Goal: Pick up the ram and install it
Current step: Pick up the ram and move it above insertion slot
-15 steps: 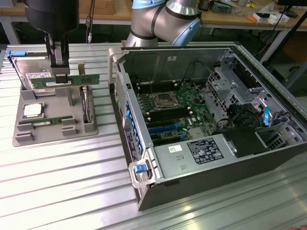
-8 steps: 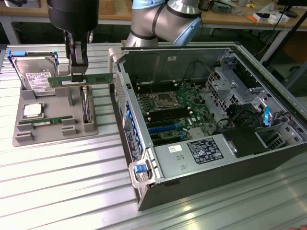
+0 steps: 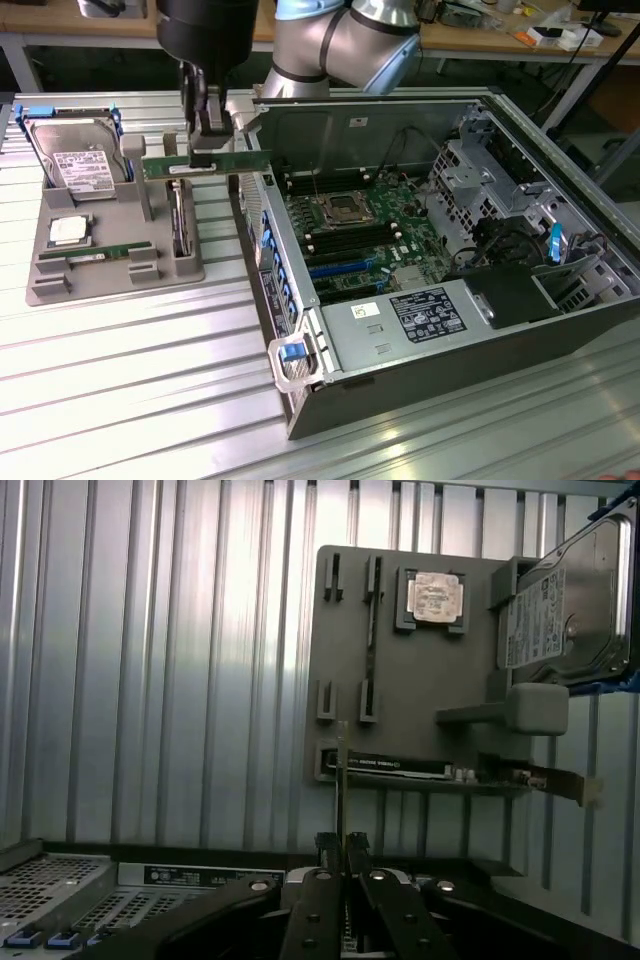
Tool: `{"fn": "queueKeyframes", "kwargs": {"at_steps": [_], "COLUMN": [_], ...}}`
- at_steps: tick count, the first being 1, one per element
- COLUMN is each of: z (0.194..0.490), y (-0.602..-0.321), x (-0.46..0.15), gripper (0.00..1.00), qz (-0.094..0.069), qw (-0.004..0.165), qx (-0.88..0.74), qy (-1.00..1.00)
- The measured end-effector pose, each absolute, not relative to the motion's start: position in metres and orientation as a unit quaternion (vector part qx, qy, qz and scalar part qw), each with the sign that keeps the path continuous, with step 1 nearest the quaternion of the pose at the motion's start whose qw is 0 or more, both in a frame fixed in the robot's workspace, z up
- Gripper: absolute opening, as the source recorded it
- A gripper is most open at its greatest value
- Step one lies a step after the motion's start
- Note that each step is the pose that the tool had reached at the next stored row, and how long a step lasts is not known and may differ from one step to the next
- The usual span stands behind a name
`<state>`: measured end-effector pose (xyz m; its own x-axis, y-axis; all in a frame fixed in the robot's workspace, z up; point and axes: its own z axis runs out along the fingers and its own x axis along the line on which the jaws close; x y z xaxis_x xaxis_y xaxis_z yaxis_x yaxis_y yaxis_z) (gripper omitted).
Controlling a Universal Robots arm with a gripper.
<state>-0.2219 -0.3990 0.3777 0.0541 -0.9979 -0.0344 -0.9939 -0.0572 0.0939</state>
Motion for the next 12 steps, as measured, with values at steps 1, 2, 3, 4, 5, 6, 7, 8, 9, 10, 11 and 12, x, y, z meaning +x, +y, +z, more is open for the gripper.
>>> {"fn": "queueKeyframes", "kwargs": {"at_steps": [1, 2, 3, 4, 5, 6, 7, 8, 9, 10, 11, 12], "z": [0.378, 0.378, 0.378, 0.378, 0.378, 0.378, 0.378, 0.378, 0.378, 0.378, 0.378, 0.378], "y": [-0.399, -0.399, -0.399, -0.399, -0.399, -0.399, -0.399, -0.399, -0.399, -0.399, -0.399, -0.399], "x": [-0.216, -0.21, -0.207, -0.203, -0.195, -0.188, -0.177, -0.171, -0.164, -0.159, -0.156, -0.148], "gripper": [0.13, 0.13, 0.13, 0.13, 0.13, 0.13, 0.13, 0.13, 0.13, 0.13, 0.13, 0.13], "qz": [-0.045, -0.045, -0.045, -0.045, -0.045, -0.045, -0.045, -0.045, -0.045, -0.045, -0.045, -0.045], "qw": [0.022, 0.022, 0.022, 0.022, 0.022, 0.022, 0.022, 0.022, 0.022, 0.022, 0.022, 0.022], "qx": [0.726, 0.726, 0.726, 0.726, 0.726, 0.726, 0.726, 0.726, 0.726, 0.726, 0.726, 0.726], "qy": [-0.686, -0.686, -0.686, -0.686, -0.686, -0.686, -0.686, -0.686, -0.686, -0.686, -0.686, -0.686]}}
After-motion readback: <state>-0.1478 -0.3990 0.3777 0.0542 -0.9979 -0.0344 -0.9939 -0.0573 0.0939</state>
